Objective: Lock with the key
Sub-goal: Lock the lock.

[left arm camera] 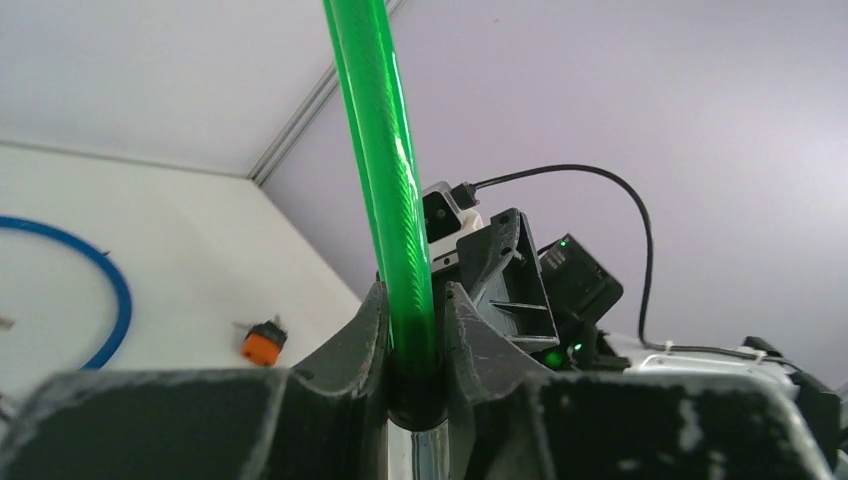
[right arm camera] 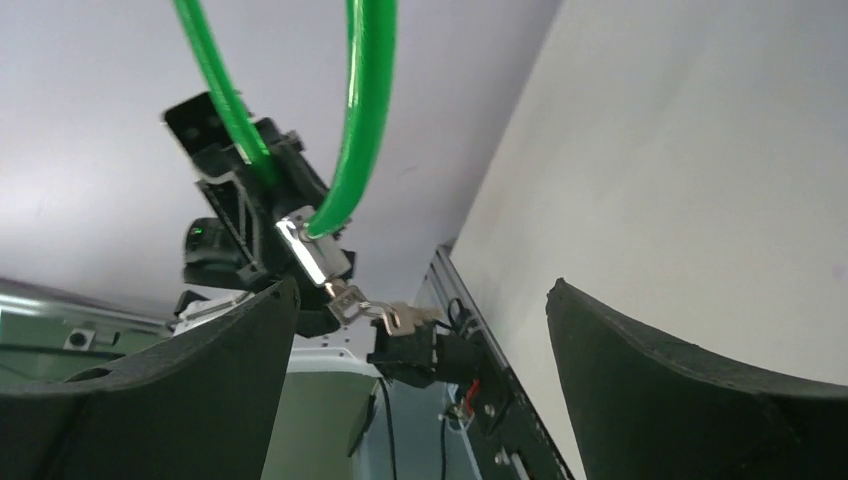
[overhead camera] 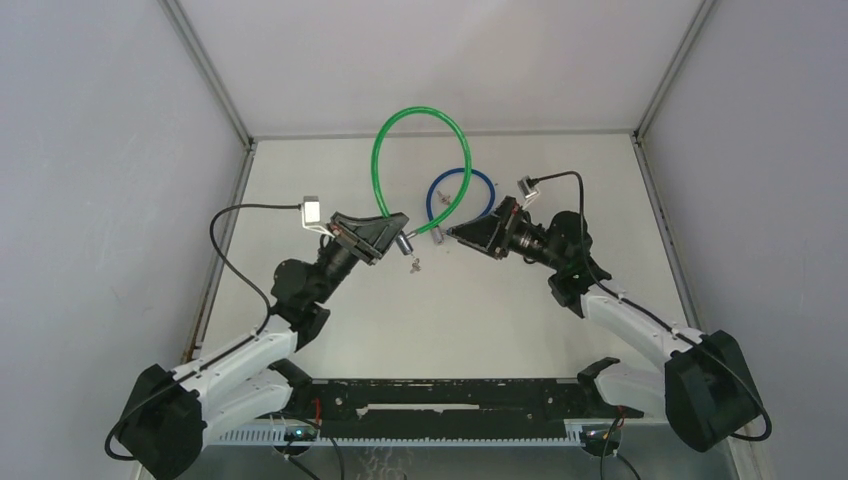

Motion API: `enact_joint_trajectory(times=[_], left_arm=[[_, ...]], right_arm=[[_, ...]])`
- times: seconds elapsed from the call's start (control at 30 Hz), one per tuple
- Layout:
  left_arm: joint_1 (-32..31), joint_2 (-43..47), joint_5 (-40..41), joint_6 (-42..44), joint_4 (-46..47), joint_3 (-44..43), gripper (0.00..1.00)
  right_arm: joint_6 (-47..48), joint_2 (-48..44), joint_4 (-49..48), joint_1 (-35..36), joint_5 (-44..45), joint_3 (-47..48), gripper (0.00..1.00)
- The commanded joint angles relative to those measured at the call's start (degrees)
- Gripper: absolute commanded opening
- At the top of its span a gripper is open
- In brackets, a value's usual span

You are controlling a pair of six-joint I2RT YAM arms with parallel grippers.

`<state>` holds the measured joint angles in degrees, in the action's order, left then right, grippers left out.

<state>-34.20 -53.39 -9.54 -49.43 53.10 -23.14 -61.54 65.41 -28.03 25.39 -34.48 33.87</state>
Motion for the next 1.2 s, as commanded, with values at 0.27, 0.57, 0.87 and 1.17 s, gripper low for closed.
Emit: enact_joint_trajectory(times=[0.27, 0.57, 0.87, 1.17], left_arm=[[0.2, -3.1, -0.7, -4.7, 14.2, -0.5, 0.0], [0.2, -3.5, -1.0, -5.2, 14.4, 0.1, 0.0], [0.2, -1.3, -1.2, -5.3, 12.4, 0.5, 0.0], [0.4, 1.2, -0.8, -4.8, 9.6, 1.3, 0.0]], right_arm=[[-5.2, 7.7, -23.9, 3.0, 1.3, 4.9, 0.93], [-7.6, 12.7, -24.8, 3.9, 1.3, 9.0, 0.32], [-6.5, 9.1, -19.5, 0.0, 4.7, 7.5, 0.0], [-5.9, 6.4, -19.1, -2.7, 4.8, 5.9, 0.0]])
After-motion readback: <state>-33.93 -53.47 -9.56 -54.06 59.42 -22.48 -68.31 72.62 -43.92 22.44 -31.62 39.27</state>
